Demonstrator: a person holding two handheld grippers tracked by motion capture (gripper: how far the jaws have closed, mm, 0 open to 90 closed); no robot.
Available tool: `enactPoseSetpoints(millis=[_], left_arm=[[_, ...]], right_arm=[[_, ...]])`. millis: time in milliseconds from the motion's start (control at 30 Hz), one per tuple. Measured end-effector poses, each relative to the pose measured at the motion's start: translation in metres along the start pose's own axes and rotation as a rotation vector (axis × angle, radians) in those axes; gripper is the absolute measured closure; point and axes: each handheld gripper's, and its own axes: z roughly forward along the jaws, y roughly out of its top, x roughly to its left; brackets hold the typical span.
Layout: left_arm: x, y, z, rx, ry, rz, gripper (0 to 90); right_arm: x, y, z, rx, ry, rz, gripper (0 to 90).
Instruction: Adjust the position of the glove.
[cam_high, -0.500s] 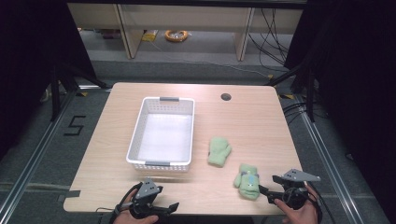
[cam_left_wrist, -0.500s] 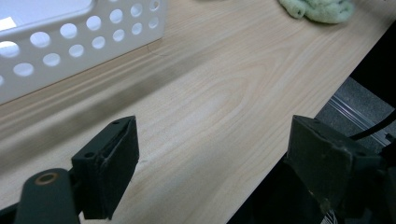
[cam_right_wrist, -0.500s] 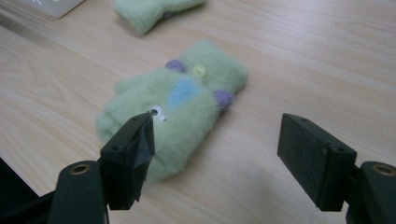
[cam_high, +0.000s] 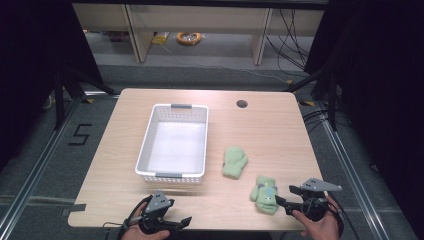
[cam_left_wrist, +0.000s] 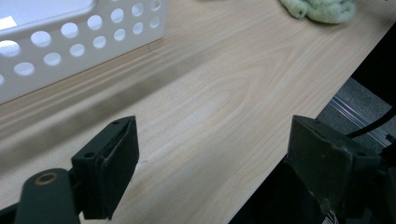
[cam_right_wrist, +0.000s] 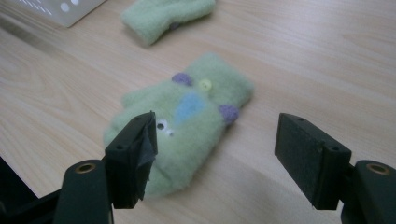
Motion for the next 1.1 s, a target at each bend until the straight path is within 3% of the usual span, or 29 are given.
enactPoseSetpoints(millis=[33, 67, 200, 233, 300, 567, 667, 733, 767, 967, 1000, 1100], left_arm=[[0.000, 0.000, 0.000, -0.006, 0.004, -0.002, 16.4], [0.001, 0.000, 0.000, 0.004, 0.008, 0.010, 16.4], [0.001, 0.000, -0.001, 0.003, 0.013, 0.009, 16.4], [0.001, 0.000, -0.001, 0.008, 0.015, 0.015, 16.4], [0.002, 0.000, -0.001, 0.015, 0.005, 0.015, 16.3], [0.002, 0.000, -0.001, 0.014, 0.009, 0.015, 16.3], [0.003, 0.000, 0.000, 0.013, 0.011, 0.012, 16.3], [0.003, 0.000, -0.001, 0.013, 0.011, 0.009, 16.3], [0.003, 0.000, 0.000, 0.006, 0.010, 0.004, 16.3], [0.004, 0.001, -0.001, 0.024, 0.015, 0.016, 16.3], [0.004, 0.001, -0.001, 0.024, 0.015, 0.016, 16.3], [0.003, 0.000, 0.000, 0.003, 0.009, 0.004, 16.3]], right_arm=[[0.002, 0.001, 0.000, 0.004, -0.003, 0.015, 31.3], [0.002, 0.005, 0.001, -0.007, 0.008, -0.012, 32.4], [0.003, 0.009, 0.003, -0.010, 0.013, -0.024, 33.2], [0.006, 0.010, 0.002, -0.001, 0.008, 0.008, 33.4], [0.005, 0.016, 0.006, -0.014, 0.027, -0.037, 34.5], [0.013, 0.033, 0.016, -0.007, 0.059, -0.077, 36.5], [0.021, 0.045, 0.025, 0.008, 0.070, -0.108, 38.5], [0.024, 0.048, 0.028, 0.015, 0.076, -0.098, 39.2], [0.025, 0.055, 0.033, 0.044, 0.076, -0.080, 40.2], [0.024, 0.078, 0.053, 0.049, 0.069, -0.109, 45.2], [0.026, 0.082, 0.056, 0.060, 0.073, -0.093, 46.4], [0.032, 0.094, 0.070, 0.065, 0.081, -0.099, 48.9]])
